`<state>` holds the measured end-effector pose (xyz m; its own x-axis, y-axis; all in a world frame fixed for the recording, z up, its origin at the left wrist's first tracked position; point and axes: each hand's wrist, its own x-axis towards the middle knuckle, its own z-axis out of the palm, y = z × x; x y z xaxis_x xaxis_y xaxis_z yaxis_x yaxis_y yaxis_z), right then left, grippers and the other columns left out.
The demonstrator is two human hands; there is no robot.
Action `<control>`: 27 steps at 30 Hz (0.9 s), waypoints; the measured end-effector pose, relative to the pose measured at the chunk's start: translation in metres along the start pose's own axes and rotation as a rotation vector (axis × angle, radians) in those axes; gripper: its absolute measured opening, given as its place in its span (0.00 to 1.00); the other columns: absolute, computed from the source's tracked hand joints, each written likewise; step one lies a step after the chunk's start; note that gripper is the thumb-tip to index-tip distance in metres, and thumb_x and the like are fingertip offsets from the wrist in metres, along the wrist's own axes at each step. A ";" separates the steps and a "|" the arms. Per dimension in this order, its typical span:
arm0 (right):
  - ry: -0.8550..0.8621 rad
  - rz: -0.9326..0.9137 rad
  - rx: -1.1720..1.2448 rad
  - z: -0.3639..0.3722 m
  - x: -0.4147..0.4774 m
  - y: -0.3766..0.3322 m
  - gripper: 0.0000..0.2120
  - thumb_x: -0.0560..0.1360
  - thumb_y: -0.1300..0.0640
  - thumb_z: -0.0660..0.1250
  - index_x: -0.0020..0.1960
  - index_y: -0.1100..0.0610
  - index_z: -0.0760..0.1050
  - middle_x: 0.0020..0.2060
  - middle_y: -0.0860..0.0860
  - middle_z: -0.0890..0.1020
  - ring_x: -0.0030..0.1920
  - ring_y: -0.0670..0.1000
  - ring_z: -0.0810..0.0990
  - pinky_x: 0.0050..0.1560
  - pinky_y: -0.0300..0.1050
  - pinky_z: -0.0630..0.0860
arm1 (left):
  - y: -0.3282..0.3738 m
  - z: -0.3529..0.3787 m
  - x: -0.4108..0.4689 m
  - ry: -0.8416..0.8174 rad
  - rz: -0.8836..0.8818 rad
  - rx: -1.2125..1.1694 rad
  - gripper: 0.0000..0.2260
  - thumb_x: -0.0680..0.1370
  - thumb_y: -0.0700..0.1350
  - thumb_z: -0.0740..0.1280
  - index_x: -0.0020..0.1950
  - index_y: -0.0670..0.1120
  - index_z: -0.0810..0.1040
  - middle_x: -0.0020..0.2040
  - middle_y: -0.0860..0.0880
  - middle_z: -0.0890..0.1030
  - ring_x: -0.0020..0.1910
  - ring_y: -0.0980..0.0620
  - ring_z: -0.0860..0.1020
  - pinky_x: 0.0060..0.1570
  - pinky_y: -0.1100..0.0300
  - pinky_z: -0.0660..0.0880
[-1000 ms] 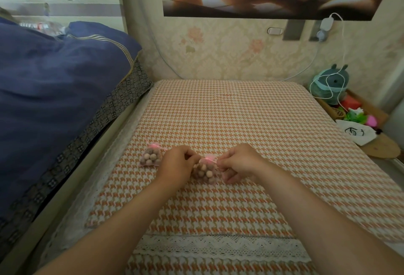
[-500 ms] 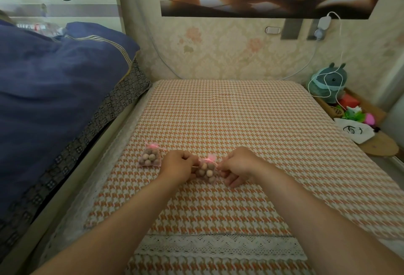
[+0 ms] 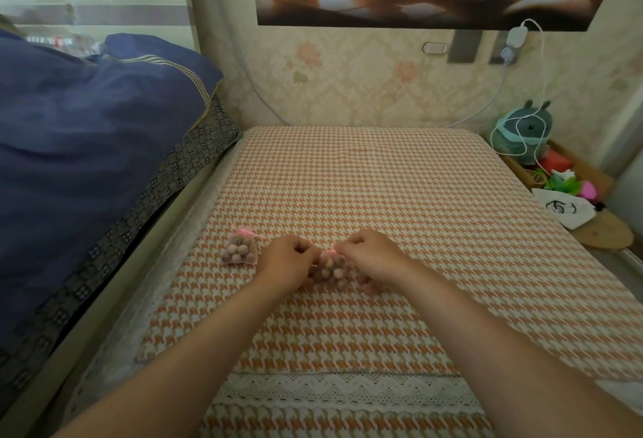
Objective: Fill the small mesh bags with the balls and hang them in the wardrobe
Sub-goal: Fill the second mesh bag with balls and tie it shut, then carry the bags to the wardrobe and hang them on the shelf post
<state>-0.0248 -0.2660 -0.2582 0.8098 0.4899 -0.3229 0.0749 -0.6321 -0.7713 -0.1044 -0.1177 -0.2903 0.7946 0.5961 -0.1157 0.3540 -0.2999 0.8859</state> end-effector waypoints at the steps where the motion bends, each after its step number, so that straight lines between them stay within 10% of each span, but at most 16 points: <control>1: -0.028 -0.017 -0.004 0.004 -0.003 -0.002 0.23 0.77 0.43 0.68 0.67 0.54 0.71 0.41 0.50 0.83 0.31 0.48 0.82 0.32 0.45 0.79 | 0.001 -0.003 0.000 0.003 0.083 0.124 0.09 0.79 0.48 0.67 0.43 0.46 0.83 0.41 0.48 0.85 0.41 0.49 0.84 0.44 0.47 0.83; 5: -0.012 -0.219 -0.274 0.024 -0.004 -0.003 0.40 0.74 0.45 0.73 0.79 0.52 0.59 0.68 0.52 0.77 0.59 0.53 0.80 0.53 0.44 0.75 | 0.004 -0.031 0.000 0.204 0.336 0.596 0.14 0.80 0.42 0.63 0.63 0.53 0.77 0.57 0.50 0.79 0.56 0.49 0.76 0.53 0.51 0.77; 9: -0.068 -0.289 -0.204 0.032 -0.007 -0.005 0.41 0.74 0.54 0.76 0.80 0.51 0.58 0.56 0.45 0.78 0.51 0.45 0.77 0.51 0.37 0.70 | -0.009 -0.059 0.010 0.210 0.106 0.886 0.20 0.79 0.43 0.61 0.69 0.57 0.72 0.73 0.45 0.65 0.71 0.42 0.63 0.67 0.45 0.65; 27: 0.300 -0.057 -0.344 -0.067 -0.044 0.050 0.31 0.76 0.49 0.70 0.76 0.54 0.66 0.69 0.54 0.77 0.65 0.57 0.77 0.61 0.49 0.74 | 0.037 0.055 -0.006 -0.271 0.432 0.303 0.16 0.75 0.43 0.70 0.63 0.47 0.77 0.54 0.49 0.77 0.47 0.54 0.78 0.41 0.68 0.74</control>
<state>-0.0175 -0.3591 -0.2460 0.9278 0.3658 -0.0731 0.2716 -0.7969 -0.5396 -0.0689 -0.1739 -0.2813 0.9815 0.1733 0.0813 0.0637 -0.6961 0.7151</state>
